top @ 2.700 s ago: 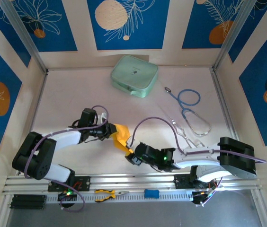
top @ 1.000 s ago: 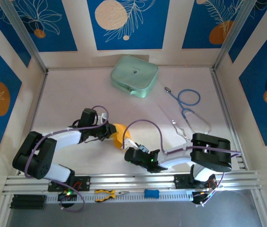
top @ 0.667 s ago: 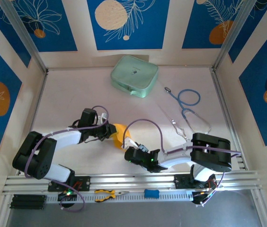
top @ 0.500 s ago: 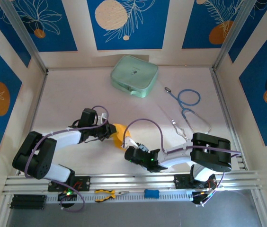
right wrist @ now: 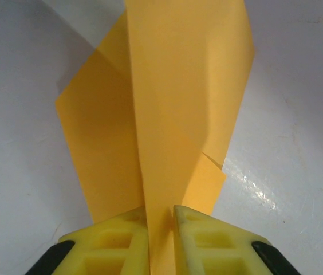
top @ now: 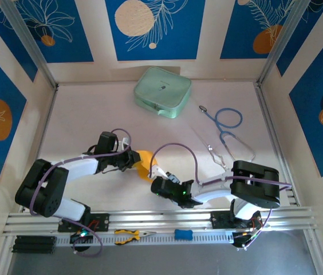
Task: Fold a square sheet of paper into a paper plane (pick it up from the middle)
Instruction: Perform the fourth fold on the wing at the bottom-center of the table.
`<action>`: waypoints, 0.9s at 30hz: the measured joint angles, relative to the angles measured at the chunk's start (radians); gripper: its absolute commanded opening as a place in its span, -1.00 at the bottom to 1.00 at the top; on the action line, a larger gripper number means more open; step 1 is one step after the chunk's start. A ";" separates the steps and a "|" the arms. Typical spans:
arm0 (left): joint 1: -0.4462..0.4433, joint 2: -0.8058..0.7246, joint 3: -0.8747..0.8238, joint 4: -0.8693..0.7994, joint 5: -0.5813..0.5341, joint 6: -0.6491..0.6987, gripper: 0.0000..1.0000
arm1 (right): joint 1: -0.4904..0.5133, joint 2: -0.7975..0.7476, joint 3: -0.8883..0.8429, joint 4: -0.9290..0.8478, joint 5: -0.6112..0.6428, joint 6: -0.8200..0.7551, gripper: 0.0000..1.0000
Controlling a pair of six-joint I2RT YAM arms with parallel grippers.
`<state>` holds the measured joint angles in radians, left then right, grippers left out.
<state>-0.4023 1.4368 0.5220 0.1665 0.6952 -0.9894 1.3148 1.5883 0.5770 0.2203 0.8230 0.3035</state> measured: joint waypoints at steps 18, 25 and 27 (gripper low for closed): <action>0.000 0.000 0.001 -0.019 -0.001 0.000 -0.89 | -0.008 0.000 -0.002 0.001 0.000 0.001 -0.44; 0.000 0.000 0.001 -0.019 -0.001 0.000 -0.89 | -0.008 0.000 -0.018 0.011 -0.003 0.001 -0.47; 0.000 0.000 0.001 -0.019 -0.001 0.000 -0.89 | -0.008 0.000 -0.026 0.013 -0.004 0.000 -0.50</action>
<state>-0.4023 1.4364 0.5228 0.1478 0.6941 -0.9890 1.3064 1.5883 0.5510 0.2329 0.8192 0.3035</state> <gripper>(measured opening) 0.064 0.262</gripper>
